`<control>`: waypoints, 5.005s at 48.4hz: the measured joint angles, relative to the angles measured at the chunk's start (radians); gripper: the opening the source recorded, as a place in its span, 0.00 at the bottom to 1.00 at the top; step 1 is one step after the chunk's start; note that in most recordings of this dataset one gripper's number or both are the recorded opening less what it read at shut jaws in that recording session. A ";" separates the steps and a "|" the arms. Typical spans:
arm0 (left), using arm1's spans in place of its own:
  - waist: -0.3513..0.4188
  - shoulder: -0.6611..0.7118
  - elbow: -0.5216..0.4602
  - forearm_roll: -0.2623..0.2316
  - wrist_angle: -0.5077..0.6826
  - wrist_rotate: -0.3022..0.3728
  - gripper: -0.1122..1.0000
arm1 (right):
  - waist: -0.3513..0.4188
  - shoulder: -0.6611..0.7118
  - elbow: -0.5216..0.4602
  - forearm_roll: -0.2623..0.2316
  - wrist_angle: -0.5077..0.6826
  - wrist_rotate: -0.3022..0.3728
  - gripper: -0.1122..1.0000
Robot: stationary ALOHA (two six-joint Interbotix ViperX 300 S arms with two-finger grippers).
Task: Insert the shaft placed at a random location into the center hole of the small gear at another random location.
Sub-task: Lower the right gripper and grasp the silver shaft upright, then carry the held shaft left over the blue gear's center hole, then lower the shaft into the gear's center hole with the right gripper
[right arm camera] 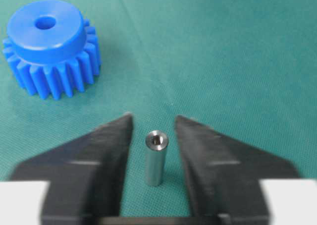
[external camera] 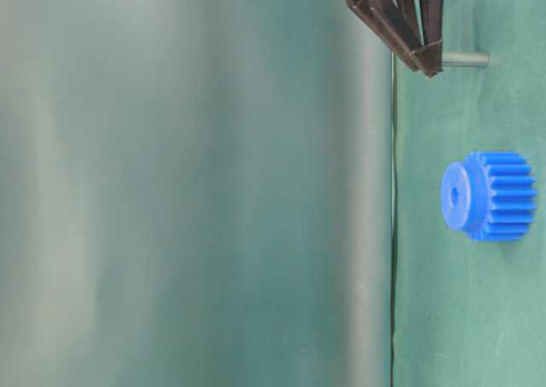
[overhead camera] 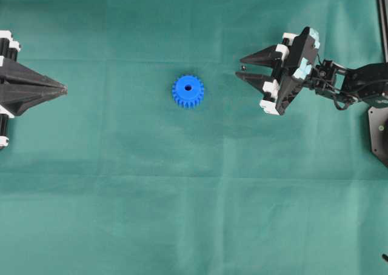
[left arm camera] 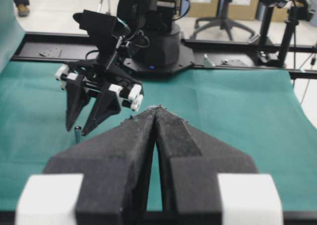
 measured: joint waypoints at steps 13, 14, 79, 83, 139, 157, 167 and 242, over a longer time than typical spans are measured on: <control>0.003 0.000 0.000 0.000 0.000 -0.003 0.10 | 0.000 0.000 0.000 0.000 -0.002 0.000 0.22; 0.002 0.000 0.000 -0.002 0.000 -0.003 0.10 | 0.000 0.000 0.000 0.000 -0.002 0.000 0.22; 0.003 -0.009 0.000 -0.002 0.000 -0.006 0.10 | 0.072 -0.195 -0.164 -0.014 0.296 -0.021 0.22; 0.003 -0.011 0.000 -0.002 0.000 -0.006 0.10 | 0.084 -0.160 -0.213 -0.015 0.318 -0.026 0.22; 0.003 -0.012 0.000 -0.005 0.000 -0.011 0.10 | 0.124 0.025 -0.411 -0.018 0.413 -0.054 0.22; 0.003 -0.011 0.000 -0.003 0.000 -0.011 0.10 | 0.124 0.032 -0.411 -0.020 0.411 -0.054 0.22; 0.003 -0.011 0.000 -0.005 0.000 -0.011 0.10 | 0.124 -0.018 -0.407 -0.020 0.425 -0.054 0.22; 0.003 -0.012 0.000 -0.005 0.000 -0.012 0.10 | 0.135 0.097 -0.396 0.009 0.383 -0.057 0.22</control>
